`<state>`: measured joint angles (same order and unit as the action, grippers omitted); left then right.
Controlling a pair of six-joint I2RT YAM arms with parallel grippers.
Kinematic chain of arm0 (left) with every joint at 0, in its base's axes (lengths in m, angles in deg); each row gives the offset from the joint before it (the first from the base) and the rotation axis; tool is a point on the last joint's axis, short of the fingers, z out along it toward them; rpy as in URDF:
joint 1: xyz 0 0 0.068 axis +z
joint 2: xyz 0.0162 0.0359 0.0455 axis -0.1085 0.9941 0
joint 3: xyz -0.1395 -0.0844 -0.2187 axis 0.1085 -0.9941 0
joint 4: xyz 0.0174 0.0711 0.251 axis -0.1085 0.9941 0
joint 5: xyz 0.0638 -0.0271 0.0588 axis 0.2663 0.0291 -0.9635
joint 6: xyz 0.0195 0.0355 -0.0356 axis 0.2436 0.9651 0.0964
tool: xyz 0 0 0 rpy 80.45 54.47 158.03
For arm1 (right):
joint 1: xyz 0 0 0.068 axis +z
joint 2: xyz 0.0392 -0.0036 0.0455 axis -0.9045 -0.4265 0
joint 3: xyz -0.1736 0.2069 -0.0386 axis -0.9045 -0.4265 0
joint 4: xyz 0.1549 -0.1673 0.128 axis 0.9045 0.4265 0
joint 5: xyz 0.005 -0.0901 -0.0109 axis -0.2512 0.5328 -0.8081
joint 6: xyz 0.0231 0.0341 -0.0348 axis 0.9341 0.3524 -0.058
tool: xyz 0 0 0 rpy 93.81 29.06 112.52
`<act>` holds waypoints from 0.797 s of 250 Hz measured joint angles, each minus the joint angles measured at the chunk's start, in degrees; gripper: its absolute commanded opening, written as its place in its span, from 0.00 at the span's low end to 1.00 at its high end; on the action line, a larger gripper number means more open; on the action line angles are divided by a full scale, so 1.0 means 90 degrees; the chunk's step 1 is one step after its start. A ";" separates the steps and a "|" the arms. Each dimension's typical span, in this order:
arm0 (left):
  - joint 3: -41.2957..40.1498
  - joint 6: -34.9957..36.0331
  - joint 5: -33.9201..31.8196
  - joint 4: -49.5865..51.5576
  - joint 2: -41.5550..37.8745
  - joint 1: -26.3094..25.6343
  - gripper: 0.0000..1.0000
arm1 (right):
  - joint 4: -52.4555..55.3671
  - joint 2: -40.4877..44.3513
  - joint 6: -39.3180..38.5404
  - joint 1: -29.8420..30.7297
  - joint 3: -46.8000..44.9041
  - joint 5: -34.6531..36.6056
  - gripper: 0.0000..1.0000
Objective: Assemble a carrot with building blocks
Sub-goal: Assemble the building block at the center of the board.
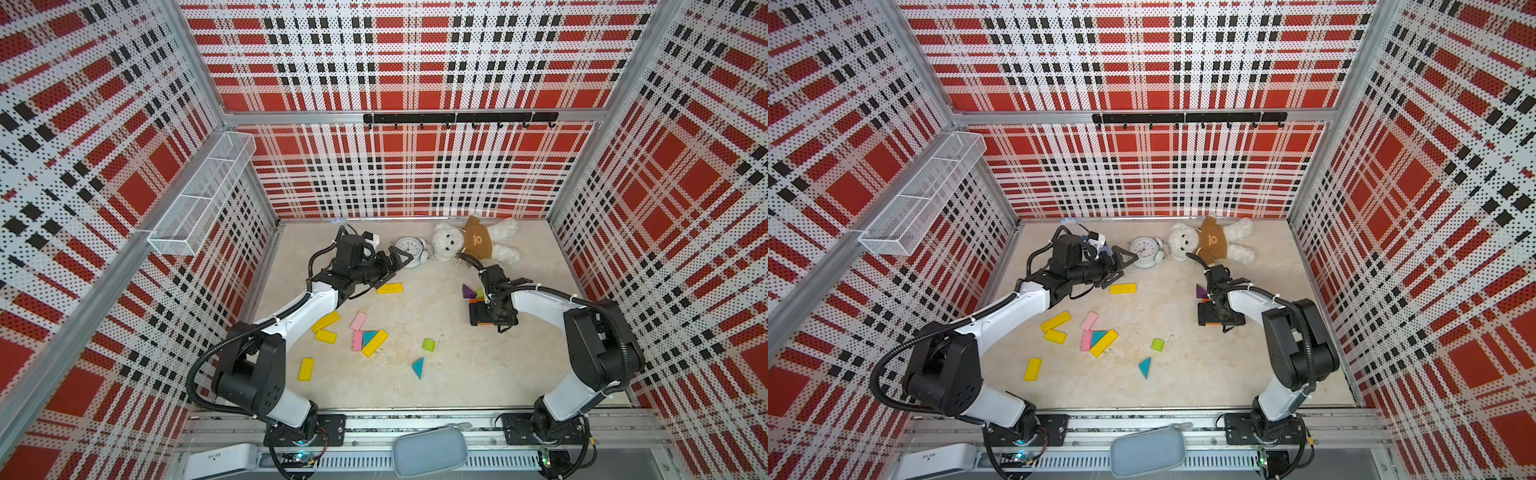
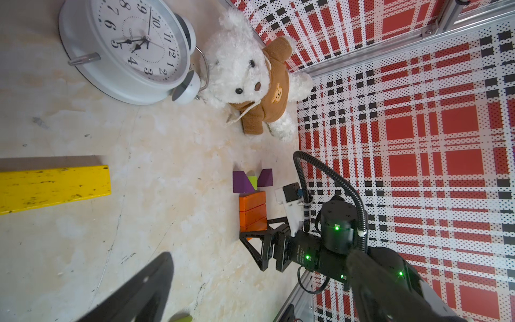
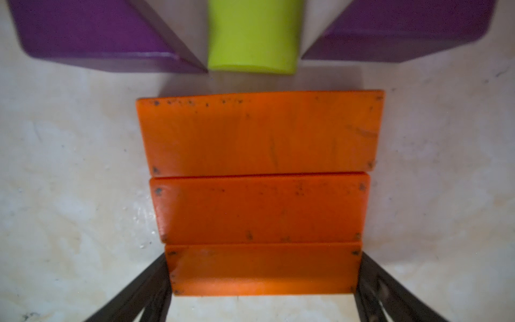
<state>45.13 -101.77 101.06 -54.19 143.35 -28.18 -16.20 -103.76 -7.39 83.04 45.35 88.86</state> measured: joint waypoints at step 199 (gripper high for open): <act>-0.0085 -0.0083 0.0049 -0.0053 -0.0134 0.0522 1.00 | 0.0823 0.1331 0.0114 0.1523 0.0631 0.0233 0.93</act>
<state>44.36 -102.51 101.50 -54.68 142.14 -23.48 -8.79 -91.78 -6.36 96.74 51.03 90.96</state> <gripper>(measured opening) 0.993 0.960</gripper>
